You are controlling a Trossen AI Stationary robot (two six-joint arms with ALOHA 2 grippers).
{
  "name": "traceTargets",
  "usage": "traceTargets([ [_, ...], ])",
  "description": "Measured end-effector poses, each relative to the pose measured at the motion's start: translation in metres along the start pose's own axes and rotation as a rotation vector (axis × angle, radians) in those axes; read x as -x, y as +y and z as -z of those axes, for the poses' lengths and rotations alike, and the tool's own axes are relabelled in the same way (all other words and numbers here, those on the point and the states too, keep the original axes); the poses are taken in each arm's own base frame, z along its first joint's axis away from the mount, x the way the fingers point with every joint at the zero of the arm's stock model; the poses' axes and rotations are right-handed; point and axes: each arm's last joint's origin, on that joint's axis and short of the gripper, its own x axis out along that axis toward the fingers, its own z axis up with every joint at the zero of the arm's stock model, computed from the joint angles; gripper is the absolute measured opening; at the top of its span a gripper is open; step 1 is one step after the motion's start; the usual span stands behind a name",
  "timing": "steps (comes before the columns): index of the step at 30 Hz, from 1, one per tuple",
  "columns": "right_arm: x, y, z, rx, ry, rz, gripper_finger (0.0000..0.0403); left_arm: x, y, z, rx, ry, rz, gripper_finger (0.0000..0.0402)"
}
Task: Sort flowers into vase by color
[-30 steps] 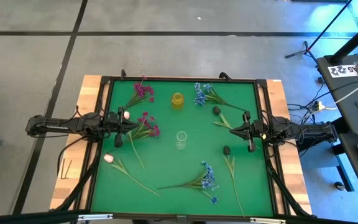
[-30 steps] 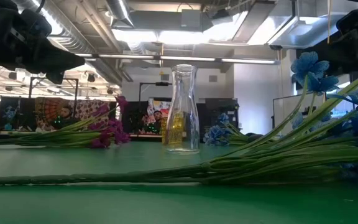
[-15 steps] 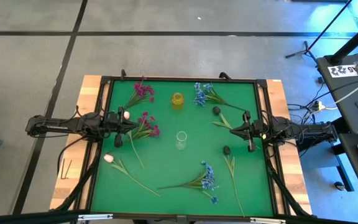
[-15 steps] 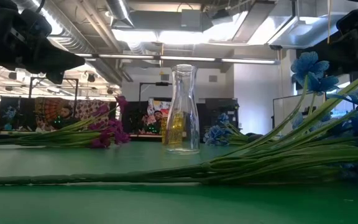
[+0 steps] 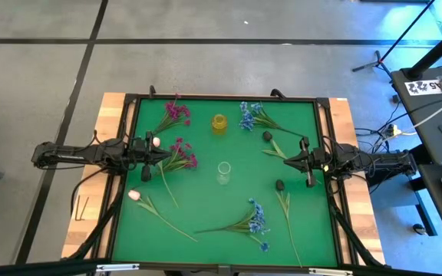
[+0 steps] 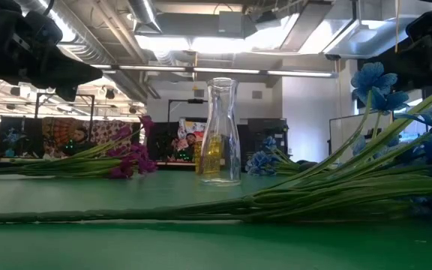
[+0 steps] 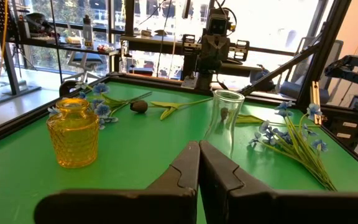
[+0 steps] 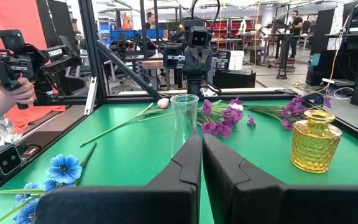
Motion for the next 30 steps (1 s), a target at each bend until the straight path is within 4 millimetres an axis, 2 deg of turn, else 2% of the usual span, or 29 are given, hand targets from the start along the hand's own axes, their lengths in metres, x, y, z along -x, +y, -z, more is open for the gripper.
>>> traceTargets([
  [8, 0.0, 0.0, 0.0, 0.0, 0.0, 0.0, 0.0017, 0.0, 0.0, -0.004, 0.035, -0.04, 0.006, 0.0],
  [16, 0.0, 0.0, 0.0, 0.0, 0.0, 0.0, 0.0017, 0.003, -0.002, -0.023, 0.074, -0.141, 0.006, 0.0],
  [24, 0.0, 0.0, 0.0, 0.0, 0.0, 0.0, 0.0017, 0.006, 0.002, -0.047, 0.092, -0.046, -0.242, 0.0],
  [30, 0.0, 0.0, 0.0, 0.0, 0.0, 0.0, 0.0017, 0.005, 0.003, -0.056, 0.288, 0.027, -0.379, 0.0],
])
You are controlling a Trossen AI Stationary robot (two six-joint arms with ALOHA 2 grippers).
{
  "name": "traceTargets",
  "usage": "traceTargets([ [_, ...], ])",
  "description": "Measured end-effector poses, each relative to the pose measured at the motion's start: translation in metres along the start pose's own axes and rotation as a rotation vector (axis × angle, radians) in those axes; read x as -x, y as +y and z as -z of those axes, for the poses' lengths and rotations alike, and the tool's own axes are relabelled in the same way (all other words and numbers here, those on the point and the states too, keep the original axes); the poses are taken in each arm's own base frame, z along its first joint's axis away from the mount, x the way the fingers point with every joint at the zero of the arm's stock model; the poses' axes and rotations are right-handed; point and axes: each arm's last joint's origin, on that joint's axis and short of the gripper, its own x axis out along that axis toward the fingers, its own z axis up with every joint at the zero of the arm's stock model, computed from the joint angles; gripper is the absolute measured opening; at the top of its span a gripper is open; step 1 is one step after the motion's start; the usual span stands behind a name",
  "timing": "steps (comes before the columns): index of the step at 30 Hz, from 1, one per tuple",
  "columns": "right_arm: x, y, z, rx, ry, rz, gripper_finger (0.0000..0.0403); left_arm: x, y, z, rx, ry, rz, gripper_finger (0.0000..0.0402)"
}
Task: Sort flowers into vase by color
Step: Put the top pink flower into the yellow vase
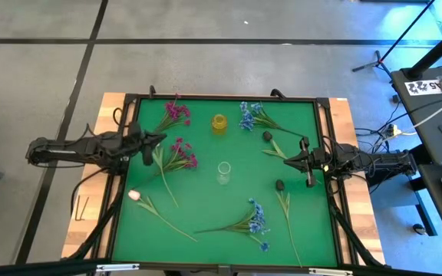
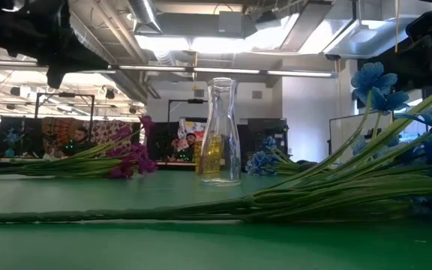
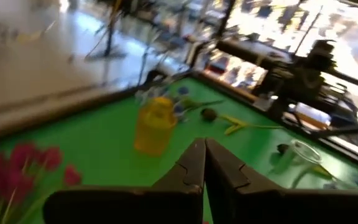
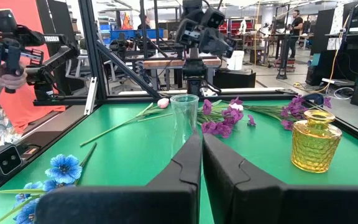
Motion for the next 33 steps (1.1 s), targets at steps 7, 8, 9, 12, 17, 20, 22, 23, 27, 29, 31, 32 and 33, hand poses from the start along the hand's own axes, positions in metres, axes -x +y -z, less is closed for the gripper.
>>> traceTargets([
  [7, 0.0, 0.0, 0.0, 0.0, 0.0, 0.0, 0.0017, -0.004, -0.006, -0.008, -0.008, 0.108, -0.059, 0.0],
  [8, 0.0, 0.0, 0.0, 0.0, 0.0, 0.0, 0.0017, -0.005, -0.008, -0.011, -0.014, 0.125, -0.069, 0.0],
  [9, 0.0, 0.0, 0.0, 0.0, 0.0, 0.0, 0.0017, -0.006, -0.01, -0.013, -0.016, 0.144, -0.079, 0.0],
  [12, 0.0, 0.0, 0.0, 0.0, 0.0, 0.0, 0.0017, -0.009, -0.016, -0.02, -0.031, 0.221, -0.099, 0.0],
  [17, 0.0, 0.0, 0.0, 0.0, 0.0, 0.0, 0.0017, -0.012, -0.022, -0.025, 0.017, 0.385, -0.148, 0.0],
  [20, 0.0, 0.0, 0.0, 0.0, 0.0, 0.0, 0.0017, -0.013, -0.025, -0.024, 0.03, 0.472, -0.168, 0.0],
  [22, 0.0, 0.0, 0.0, 0.0, 0.0, 0.0, 0.0017, -0.015, -0.025, -0.022, 0.035, 0.524, -0.164, 0.0],
  [23, 0.0, 0.0, 0.0, 0.0, 0.0, 0.0, 0.0017, -0.015, -0.025, -0.02, 0.042, 0.552, -0.164, 0.0],
  [27, 0.0, 0.0, 0.0, 0.0, 0.0, 0.0, 0.0017, -0.017, -0.026, -0.01, 0.089, 0.694, -0.16, 0.0],
  [29, 0.0, 0.0, 0.0, 0.0, 0.0, 0.0, 0.0017, -0.019, -0.026, -0.006, 0.132, 0.748, -0.177, 0.0],
  [31, 0.0, 0.0, 0.0, 0.0, 0.0, 0.0, 0.0017, -0.021, -0.026, -0.003, 0.192, 0.769, -0.224, 0.0],
  [32, 0.0, 0.0, 0.0, 0.0, 0.0, 0.0, 0.0017, -0.022, -0.026, -0.001, 0.217, 0.782, -0.254, 0.0],
  [33, 0.0, 0.0, 0.0, 0.0, 0.0, 0.0, 0.0017, -0.023, -0.026, 0.0, 0.234, 0.795, -0.278, 0.0],
])
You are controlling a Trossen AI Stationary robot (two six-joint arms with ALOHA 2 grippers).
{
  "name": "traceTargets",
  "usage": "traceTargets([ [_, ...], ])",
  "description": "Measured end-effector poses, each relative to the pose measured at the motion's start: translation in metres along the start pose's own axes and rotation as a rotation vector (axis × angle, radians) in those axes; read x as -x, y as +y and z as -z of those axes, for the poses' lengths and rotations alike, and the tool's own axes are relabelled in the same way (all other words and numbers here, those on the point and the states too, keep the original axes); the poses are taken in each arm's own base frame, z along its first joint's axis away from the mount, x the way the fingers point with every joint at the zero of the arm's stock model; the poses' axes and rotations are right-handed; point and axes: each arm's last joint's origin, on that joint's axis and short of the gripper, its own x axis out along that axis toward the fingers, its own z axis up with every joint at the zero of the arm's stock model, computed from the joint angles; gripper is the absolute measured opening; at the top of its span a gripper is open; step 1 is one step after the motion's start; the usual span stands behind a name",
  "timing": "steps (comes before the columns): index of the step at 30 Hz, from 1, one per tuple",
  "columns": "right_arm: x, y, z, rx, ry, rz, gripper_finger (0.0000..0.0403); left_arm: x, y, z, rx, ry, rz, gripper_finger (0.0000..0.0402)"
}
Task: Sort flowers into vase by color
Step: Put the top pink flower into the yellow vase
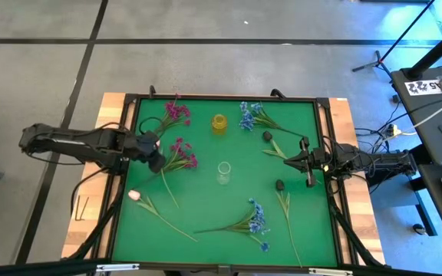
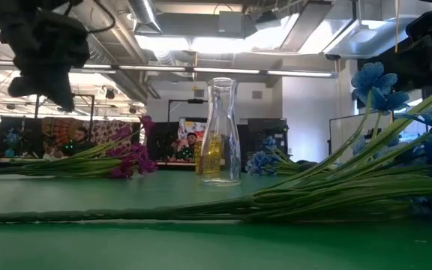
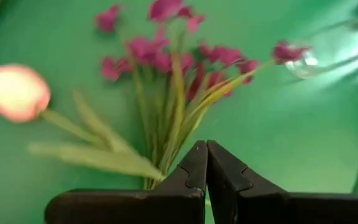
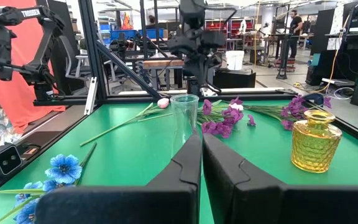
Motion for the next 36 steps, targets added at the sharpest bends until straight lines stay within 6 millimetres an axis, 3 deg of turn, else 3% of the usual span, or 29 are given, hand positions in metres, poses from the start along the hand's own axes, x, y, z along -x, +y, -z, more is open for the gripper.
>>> traceTargets([
  [5, 0.0, 0.0, 0.0, 0.0, 0.0, 0.0, 0.0017, -0.007, 0.004, 0.006, 0.06, 0.11, -0.087, 0.0004],
  [10, 0.0, 0.0, 0.0, 0.004, 0.0, 0.0, 0.0017, -0.01, 0.008, 0.008, 0.147, 0.108, -0.189, 0.003],
  [27, 0.0, 0.0, 0.0, 0.006, 0.0, 0.0, 0.0017, -0.023, 0.006, 0.006, 0.17, 0.128, -0.257, 0.0157],
  [36, 0.0, 0.0, 0.0, 0.006, 0.0, 0.0, 0.0017, -0.037, 0.006, 0.0, 0.172, 0.188, -0.293, 0.0184],
])
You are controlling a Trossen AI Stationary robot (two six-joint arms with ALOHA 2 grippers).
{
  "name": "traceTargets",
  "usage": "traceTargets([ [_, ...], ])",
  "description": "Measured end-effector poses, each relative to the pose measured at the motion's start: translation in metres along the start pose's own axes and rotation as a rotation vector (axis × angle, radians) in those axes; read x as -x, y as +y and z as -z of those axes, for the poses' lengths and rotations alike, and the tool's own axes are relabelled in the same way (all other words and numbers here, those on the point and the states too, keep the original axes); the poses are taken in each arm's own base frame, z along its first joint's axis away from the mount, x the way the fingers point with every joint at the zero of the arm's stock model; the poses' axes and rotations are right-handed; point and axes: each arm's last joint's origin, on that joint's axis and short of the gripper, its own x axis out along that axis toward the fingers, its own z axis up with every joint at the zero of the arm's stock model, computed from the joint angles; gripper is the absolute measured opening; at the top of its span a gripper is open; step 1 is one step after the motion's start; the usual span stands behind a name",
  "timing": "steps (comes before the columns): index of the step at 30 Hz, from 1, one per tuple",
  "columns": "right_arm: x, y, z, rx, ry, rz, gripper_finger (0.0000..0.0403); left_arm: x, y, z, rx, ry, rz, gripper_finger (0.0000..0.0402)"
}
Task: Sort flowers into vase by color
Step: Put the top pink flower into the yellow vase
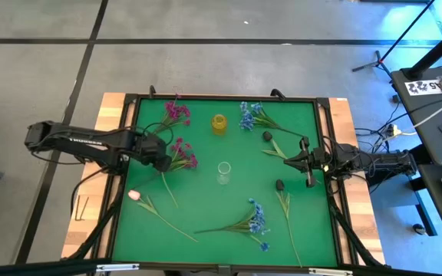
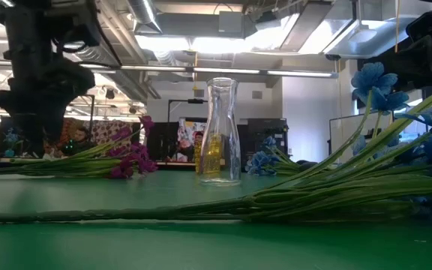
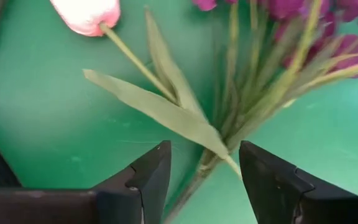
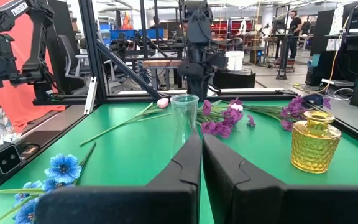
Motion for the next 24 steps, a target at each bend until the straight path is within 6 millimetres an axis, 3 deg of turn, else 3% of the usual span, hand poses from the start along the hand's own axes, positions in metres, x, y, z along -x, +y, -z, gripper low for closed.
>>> traceTargets([
  [24, 0.0, 0.0, 0.0, 0.0, 0.0, 0.0, 0.0017, -0.029, 0.013, -0.043, 0.086, 0.106, -0.077, 0.0185],
])
